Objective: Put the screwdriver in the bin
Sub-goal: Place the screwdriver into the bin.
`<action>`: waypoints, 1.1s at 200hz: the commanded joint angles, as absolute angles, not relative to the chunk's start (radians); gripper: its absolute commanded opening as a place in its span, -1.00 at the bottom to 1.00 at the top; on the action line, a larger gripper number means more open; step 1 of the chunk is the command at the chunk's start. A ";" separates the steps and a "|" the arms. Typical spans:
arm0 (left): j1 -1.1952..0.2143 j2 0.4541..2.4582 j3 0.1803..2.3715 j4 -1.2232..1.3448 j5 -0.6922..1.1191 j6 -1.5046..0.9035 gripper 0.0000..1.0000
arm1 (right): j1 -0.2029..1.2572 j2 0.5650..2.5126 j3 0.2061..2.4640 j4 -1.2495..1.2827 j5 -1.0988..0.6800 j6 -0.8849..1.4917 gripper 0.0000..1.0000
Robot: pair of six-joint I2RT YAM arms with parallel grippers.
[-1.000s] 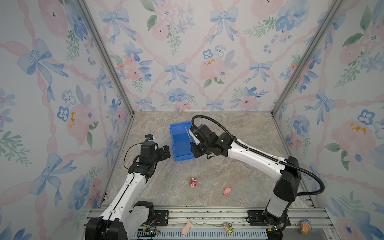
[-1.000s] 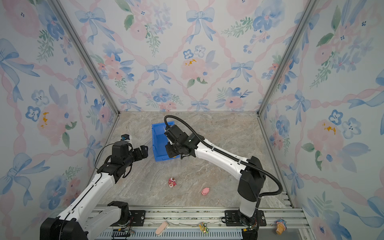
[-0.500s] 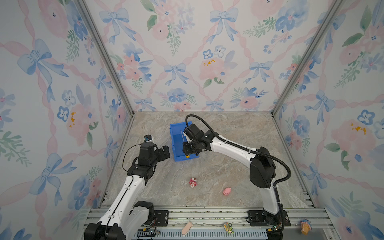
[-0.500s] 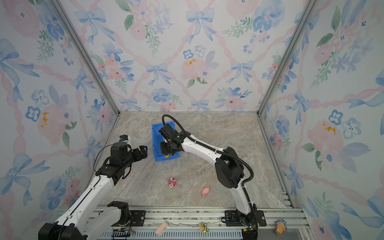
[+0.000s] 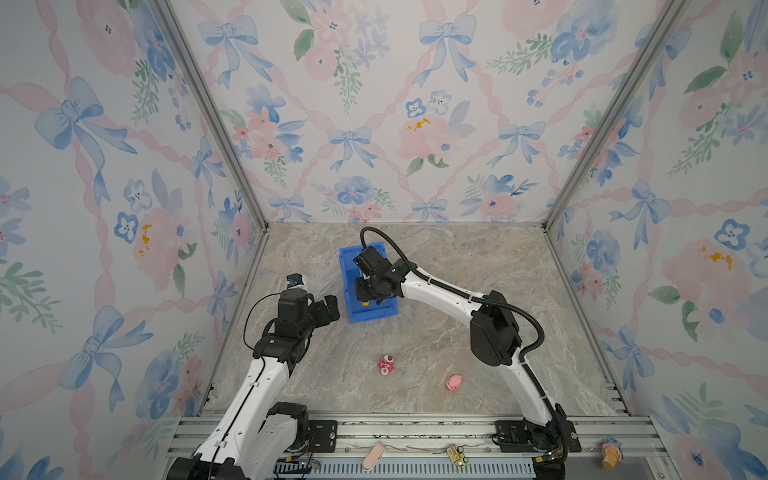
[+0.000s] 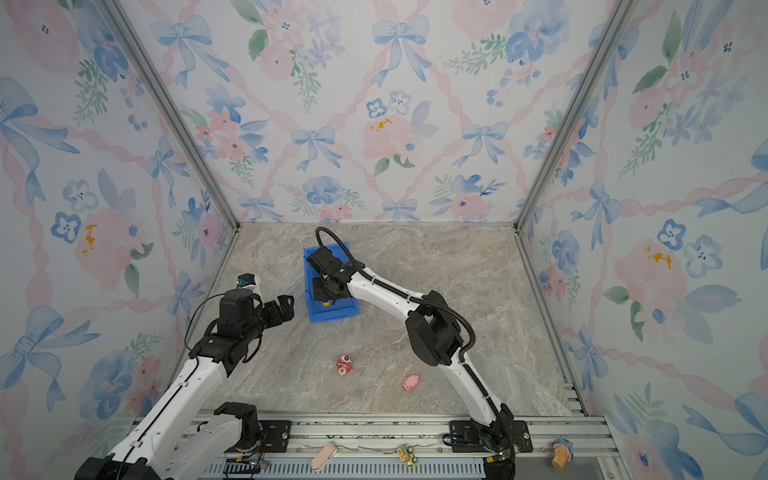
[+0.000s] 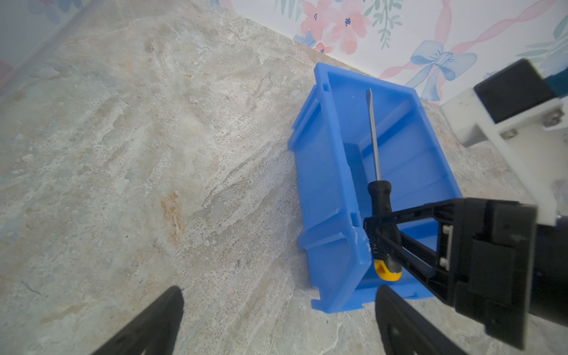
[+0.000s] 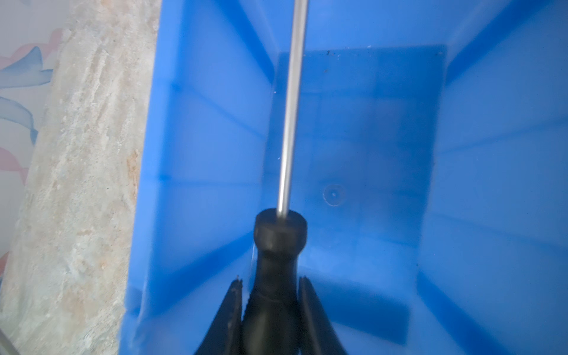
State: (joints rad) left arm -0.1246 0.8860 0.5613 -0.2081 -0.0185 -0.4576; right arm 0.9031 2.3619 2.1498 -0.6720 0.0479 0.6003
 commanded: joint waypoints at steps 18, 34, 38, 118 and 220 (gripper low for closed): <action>-0.128 0.872 0.559 -0.217 -0.034 -0.469 0.96 | 0.905 2.405 2.202 -0.696 0.125 0.609 -0.32; -0.129 0.871 0.564 -0.218 -0.043 -0.465 0.96 | 0.905 2.418 2.207 -0.689 0.121 0.611 -0.24; -0.129 0.870 0.566 -0.218 -0.044 -0.464 0.96 | 0.907 2.422 2.211 -0.690 0.121 0.612 -0.22; -0.129 0.883 0.568 -0.216 -0.067 -0.433 0.96 | 0.922 2.377 2.212 -0.663 0.143 0.557 0.09; -0.128 0.874 0.547 -0.215 -0.209 -0.465 0.96 | 0.960 2.058 1.953 -0.573 0.211 0.425 0.93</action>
State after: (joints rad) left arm -0.1246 0.8852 0.5610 -0.2081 -0.1429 -0.4549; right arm 0.9531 2.1731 2.0434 -0.6189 0.1669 0.4610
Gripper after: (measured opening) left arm 0.979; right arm 0.941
